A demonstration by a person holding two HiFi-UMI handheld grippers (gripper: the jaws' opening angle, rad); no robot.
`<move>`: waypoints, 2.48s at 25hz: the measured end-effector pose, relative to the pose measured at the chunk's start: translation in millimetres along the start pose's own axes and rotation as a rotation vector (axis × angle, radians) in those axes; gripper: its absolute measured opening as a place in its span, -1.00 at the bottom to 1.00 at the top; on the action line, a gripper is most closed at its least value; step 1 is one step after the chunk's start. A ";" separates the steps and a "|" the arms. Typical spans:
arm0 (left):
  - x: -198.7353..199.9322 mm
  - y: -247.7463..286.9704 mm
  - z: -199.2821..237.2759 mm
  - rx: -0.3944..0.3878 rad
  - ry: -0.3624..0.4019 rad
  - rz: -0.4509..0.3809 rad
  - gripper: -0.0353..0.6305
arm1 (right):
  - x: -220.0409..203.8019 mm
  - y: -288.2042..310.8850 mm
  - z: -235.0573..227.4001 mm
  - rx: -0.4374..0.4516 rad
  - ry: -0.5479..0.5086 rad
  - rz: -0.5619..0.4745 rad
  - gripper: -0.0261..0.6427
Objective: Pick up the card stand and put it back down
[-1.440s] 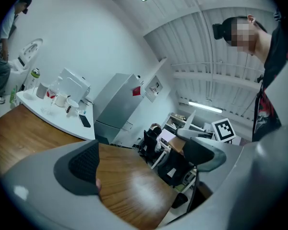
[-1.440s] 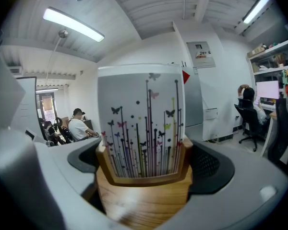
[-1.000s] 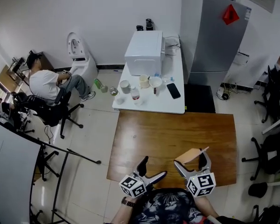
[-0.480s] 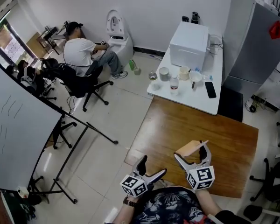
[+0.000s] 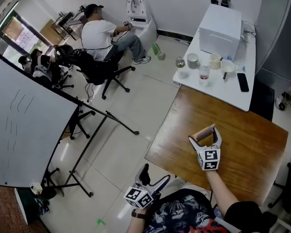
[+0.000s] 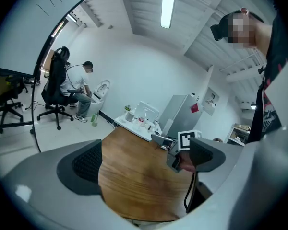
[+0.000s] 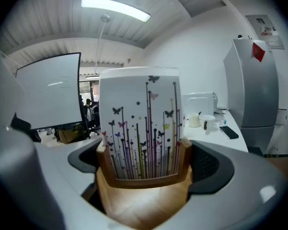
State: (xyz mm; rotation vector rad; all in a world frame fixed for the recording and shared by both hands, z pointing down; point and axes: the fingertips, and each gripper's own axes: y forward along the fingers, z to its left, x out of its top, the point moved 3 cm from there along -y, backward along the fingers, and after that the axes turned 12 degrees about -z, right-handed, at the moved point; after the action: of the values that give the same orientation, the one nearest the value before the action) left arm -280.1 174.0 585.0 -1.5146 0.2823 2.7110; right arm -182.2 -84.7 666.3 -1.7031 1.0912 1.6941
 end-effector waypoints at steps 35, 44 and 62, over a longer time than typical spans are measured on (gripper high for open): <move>-1.7 58.0 20.4 -0.125 0.040 0.054 0.84 | -138.4 50.6 -26.5 -0.104 0.006 0.269 0.75; -2.9 102.0 -36.6 -0.333 0.137 0.076 0.84 | -46.5 -69.4 -57.1 -0.270 0.035 0.062 0.67; -56.3 98.4 -209.5 -0.518 0.277 0.108 0.84 | 57.5 -377.8 -105.6 -0.497 0.119 -0.182 -0.14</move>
State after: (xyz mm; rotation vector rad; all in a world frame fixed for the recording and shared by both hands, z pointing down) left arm -84.6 45.7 539.8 -2.0561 -0.3818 2.7889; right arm 179.6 28.5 550.4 -2.1523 0.5606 1.8670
